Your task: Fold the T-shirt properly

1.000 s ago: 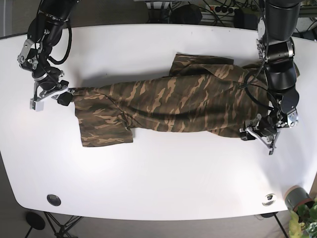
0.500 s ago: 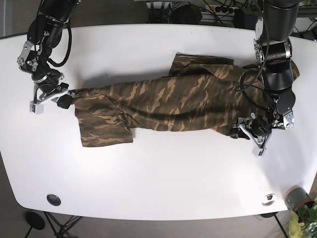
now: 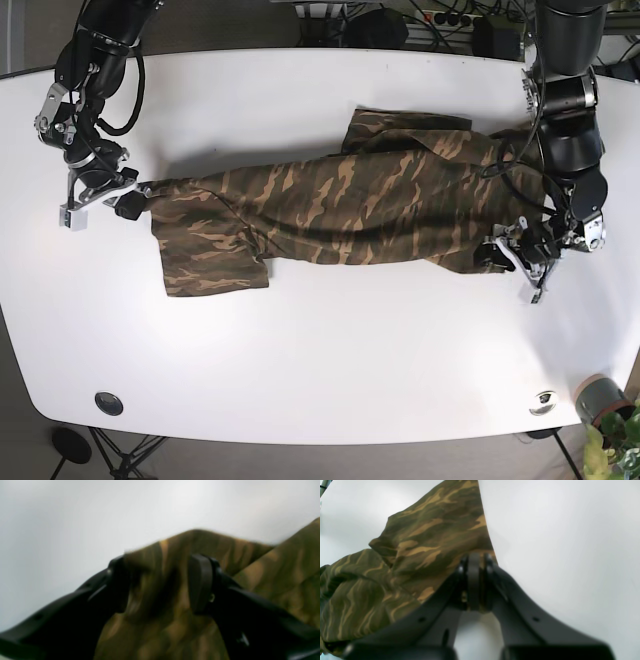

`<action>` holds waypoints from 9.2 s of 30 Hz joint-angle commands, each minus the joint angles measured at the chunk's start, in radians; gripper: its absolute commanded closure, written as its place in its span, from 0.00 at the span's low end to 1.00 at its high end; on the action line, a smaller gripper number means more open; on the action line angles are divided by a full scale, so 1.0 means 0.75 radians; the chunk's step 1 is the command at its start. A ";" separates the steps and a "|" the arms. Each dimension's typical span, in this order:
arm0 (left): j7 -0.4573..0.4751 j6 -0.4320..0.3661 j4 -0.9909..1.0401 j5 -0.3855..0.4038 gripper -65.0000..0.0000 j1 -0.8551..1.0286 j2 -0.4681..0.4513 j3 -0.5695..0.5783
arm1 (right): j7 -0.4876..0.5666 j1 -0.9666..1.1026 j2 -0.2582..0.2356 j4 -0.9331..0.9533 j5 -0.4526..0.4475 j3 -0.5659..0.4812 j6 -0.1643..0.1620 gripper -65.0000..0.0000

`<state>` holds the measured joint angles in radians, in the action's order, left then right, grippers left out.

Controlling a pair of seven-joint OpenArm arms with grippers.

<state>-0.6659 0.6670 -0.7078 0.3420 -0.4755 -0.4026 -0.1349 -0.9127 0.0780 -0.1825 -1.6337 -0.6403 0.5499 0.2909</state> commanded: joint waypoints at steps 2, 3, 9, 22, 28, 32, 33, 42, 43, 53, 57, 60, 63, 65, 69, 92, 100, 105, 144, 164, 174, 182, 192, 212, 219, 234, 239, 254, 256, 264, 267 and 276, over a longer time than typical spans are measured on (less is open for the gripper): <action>-0.048 -0.019 -0.092 -0.046 0.49 0.036 -0.033 -0.001 | 0.029 -0.019 -0.007 -0.026 -0.025 0.004 0.006 0.97; -0.048 -0.019 -0.109 -0.046 0.49 0.048 -0.033 0.001 | 0.029 -0.019 -0.003 -0.026 -0.025 0.004 0.006 0.97; -0.048 -0.021 -0.123 -0.044 0.49 0.048 -0.029 0.113 | 0.029 -0.019 0.003 -0.026 -0.025 0.004 0.006 0.97; -0.099 -0.019 -0.123 -0.040 0.49 0.046 0.041 0.124 | 0.029 -0.021 0.005 -0.026 -0.025 0.004 0.006 0.97; -0.110 -0.017 -0.125 -0.038 0.49 0.046 0.041 0.124 | 0.029 -0.021 0.005 -0.026 -0.025 0.004 0.006 0.97; -0.110 -0.017 -0.125 -0.038 0.51 0.046 0.041 0.117 | 0.029 -0.021 0.007 -0.026 -0.025 0.004 0.006 0.97; -0.107 -0.017 -0.125 -0.038 0.54 0.046 0.041 0.117 | 0.029 -0.021 0.007 -0.026 -0.025 0.004 0.006 0.97; -0.103 -0.027 -0.135 -0.042 1.00 0.050 0.035 0.115 | 0.029 -0.021 0.007 -0.026 -0.025 0.004 0.006 0.97; -0.103 -0.029 -0.135 -0.042 1.00 0.050 0.035 0.113 | 0.029 -0.021 0.007 -0.026 -0.025 0.004 0.006 0.97; -0.110 -0.074 -0.338 -0.046 1.00 0.048 0.033 -0.018 | 0.029 -0.121 -0.024 -0.020 -0.013 0.002 0.006 0.97; -0.116 -0.178 -0.498 -0.046 1.00 0.052 0.031 -0.018 | 0.029 -0.187 -0.052 -0.018 -0.013 0.002 0.004 0.97; -0.173 -0.246 -0.598 -0.046 1.00 0.042 0.031 -0.018 | 0.029 -0.248 -0.091 -0.018 -0.013 0.000 0.004 0.97; -0.224 -0.285 -0.702 -0.044 1.00 0.005 0.031 -0.018 | 0.029 -0.306 -0.128 -0.018 -0.013 -0.039 0.004 0.97; -0.259 -0.297 -0.749 -0.044 1.00 -0.022 0.033 -0.020 | 0.029 -0.338 -0.146 -0.018 -0.013 -0.065 0.004 0.97; -0.314 -0.299 -0.813 -0.044 1.00 -0.110 0.033 -0.020 | 0.029 -0.420 -0.179 -0.018 -0.013 -0.082 0.004 0.97; -0.355 -0.436 -0.774 -0.046 1.00 -0.668 0.000 -0.020 | 0.029 -1.204 -0.451 0.387 -0.021 -0.382 0.012 0.97; -0.351 -0.442 -0.667 -0.044 1.00 -0.901 -0.025 -0.022 | 0.029 -1.578 -0.508 0.539 -0.025 -0.550 0.012 0.97; -0.349 -0.442 -0.645 -0.044 1.00 -1.010 -0.051 -0.022 | 0.029 -1.772 -0.529 0.584 -0.025 -0.681 0.012 0.97; -0.510 -0.338 -1.236 -0.038 1.00 0.062 -0.174 -0.519 | 0.025 -1.132 -0.306 0.504 -0.013 -0.614 0.004 0.97; -0.504 -0.213 -1.330 -0.044 0.42 0.651 -0.094 -0.762 | 0.027 -0.858 -0.161 0.426 -0.013 -0.614 0.002 0.96; -0.504 -0.211 -1.326 -0.031 0.40 0.480 -0.057 -0.646 | 0.027 -0.825 -0.132 0.426 -0.013 -0.614 0.002 0.96; -0.439 -0.215 -1.074 -0.156 0.40 0.177 0.053 -0.429 | 0.027 -0.817 -0.134 0.426 -0.013 -0.614 0.002 0.96; 0.058 -0.297 -0.426 -0.494 0.39 -0.144 0.211 -0.294 | 0.027 -0.803 -0.132 0.426 -0.013 -0.540 0.002 0.96; 0.635 -0.498 0.491 -0.510 0.39 -0.378 0.225 -0.120 | 0.023 -0.770 -0.134 0.424 -0.025 -0.524 0.002 0.96; 0.635 -0.498 0.489 -0.510 0.39 -0.320 0.221 0.054 | 0.023 -0.774 -0.134 0.424 -0.027 -0.524 0.002 0.96; 0.635 -0.455 0.476 -0.510 1.00 -0.241 0.225 0.160 | 0.025 -0.778 -0.128 0.424 -0.027 -0.524 0.002 0.96; 0.590 -0.356 0.390 -0.510 1.00 -0.165 0.303 0.160 | 0.025 -0.772 -0.136 0.424 -0.027 -0.476 0.002 0.96; 0.140 -0.332 -0.596 -0.506 1.00 0.347 0.462 0.467 | -0.046 -0.659 -0.138 0.273 -0.027 -0.317 0.012 0.95; 0.107 -0.332 -0.682 -0.508 1.00 0.402 0.487 0.537 | -0.048 -0.627 -0.138 0.238 -0.027 -0.319 0.012 0.87; -0.005 -0.332 -0.952 -0.510 1.00 0.578 0.487 0.727 | -0.048 -0.559 -0.134 0.197 -0.027 -0.323 0.014 0.54; -0.024 -0.332 -1.044 -0.510 1.00 0.647 0.472 0.766 | -0.048 -0.553 -0.136 0.201 -0.025 -0.323 0.014 0.53; -0.038 -0.332 -1.185 -0.510 1.00 0.752 0.427 0.801 | -0.061 -0.471 -0.136 0.279 -0.013 -0.323 0.004 0.53</action>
<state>-0.6624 0.4118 -1.5726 -0.0277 0.0845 -0.0814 0.4713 -0.9726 -0.2604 -0.2710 -1.4326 -0.6338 0.3058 0.2878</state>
